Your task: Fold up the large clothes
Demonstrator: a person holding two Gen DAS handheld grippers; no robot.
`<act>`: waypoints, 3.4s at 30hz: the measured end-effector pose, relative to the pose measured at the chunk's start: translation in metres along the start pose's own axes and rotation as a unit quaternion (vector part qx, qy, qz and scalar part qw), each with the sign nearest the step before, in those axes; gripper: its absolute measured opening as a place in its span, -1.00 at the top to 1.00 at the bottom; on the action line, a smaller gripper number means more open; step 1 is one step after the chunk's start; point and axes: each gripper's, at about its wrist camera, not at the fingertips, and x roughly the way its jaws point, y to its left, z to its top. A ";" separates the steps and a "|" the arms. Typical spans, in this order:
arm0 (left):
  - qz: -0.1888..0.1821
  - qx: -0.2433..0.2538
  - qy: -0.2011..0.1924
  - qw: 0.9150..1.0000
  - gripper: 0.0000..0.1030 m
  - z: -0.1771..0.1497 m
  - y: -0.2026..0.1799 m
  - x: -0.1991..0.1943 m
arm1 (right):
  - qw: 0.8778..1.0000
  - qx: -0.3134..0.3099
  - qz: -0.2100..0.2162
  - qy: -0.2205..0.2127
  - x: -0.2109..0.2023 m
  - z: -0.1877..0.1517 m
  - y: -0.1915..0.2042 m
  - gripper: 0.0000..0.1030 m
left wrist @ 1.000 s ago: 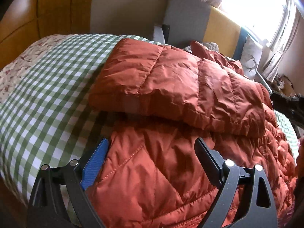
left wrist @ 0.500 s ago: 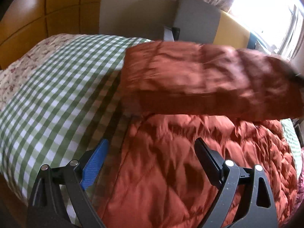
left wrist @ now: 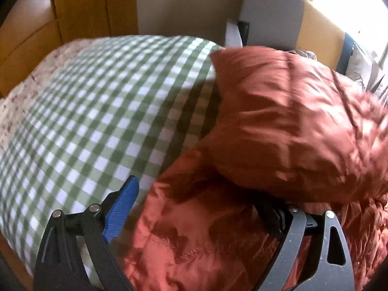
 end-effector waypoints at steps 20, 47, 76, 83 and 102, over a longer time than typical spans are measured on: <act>-0.077 0.059 -0.151 0.984 -0.75 0.021 -0.006 -0.085 | 1.000 0.015 -0.009 -0.001 0.001 -0.041 -0.015 0.05; -0.091 0.107 -0.048 0.989 -0.73 0.035 -0.081 0.041 | 0.990 -0.091 -0.089 0.061 0.153 -0.066 0.022 -0.52; -0.058 0.112 -0.109 0.986 -0.80 -0.091 -0.008 -0.103 | 0.994 -0.042 -0.036 0.091 -0.030 -0.138 -0.022 -0.95; -0.053 0.110 -0.095 0.988 -0.80 -0.108 0.003 -0.106 | 0.995 -0.004 -0.050 0.082 -0.059 -0.154 -0.053 -0.95; -0.077 0.084 -0.066 0.991 -0.80 -0.129 0.029 -0.101 | 0.990 0.072 -0.056 0.107 -0.068 -0.187 -0.093 -0.95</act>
